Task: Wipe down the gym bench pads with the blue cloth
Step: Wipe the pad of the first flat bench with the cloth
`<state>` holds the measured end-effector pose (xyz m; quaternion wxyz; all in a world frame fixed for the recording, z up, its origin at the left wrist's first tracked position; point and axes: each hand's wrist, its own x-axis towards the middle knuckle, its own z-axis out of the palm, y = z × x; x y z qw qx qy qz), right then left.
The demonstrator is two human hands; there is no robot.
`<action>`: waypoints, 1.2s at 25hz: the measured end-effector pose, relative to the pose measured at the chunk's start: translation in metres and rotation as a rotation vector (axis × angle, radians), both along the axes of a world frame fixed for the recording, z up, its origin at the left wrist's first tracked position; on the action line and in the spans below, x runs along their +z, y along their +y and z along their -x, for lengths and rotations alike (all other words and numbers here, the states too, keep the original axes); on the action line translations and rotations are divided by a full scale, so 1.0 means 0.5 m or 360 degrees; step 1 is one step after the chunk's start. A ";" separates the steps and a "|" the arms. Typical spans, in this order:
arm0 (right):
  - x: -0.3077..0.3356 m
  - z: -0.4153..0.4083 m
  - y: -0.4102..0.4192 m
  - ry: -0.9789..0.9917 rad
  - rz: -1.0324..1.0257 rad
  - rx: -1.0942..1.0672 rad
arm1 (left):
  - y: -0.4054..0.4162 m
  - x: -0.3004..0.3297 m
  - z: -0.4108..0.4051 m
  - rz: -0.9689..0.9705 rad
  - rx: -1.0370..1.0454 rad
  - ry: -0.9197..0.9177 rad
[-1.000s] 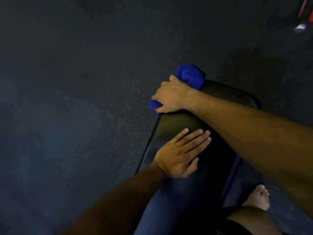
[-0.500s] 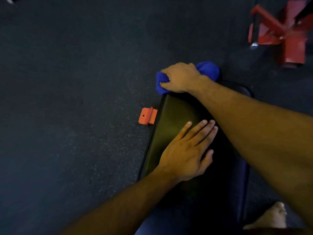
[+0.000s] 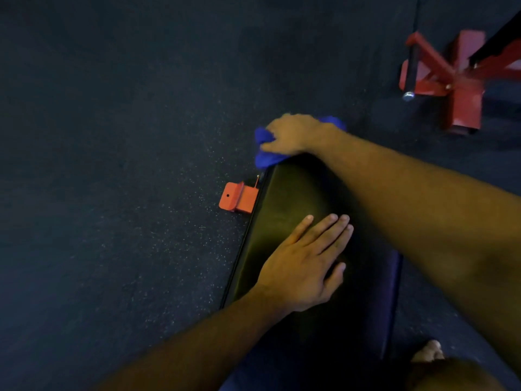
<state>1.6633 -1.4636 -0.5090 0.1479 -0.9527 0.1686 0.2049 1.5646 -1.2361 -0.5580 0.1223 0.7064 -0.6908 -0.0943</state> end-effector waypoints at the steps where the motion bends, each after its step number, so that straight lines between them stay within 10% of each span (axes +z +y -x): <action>1: 0.002 0.010 -0.025 0.0023 -0.0111 -0.0221 | 0.000 0.001 0.002 -0.0004 -0.0007 -0.0007; 19: 0.006 0.327 -0.151 -0.0066 -0.0482 -0.1117 | -0.139 0.012 -0.174 -0.0076 -0.0320 -0.0153; 30: -0.004 0.063 -0.052 -0.0196 -0.0317 -0.0135 | -0.132 -0.015 -0.174 0.0184 -0.0427 0.0057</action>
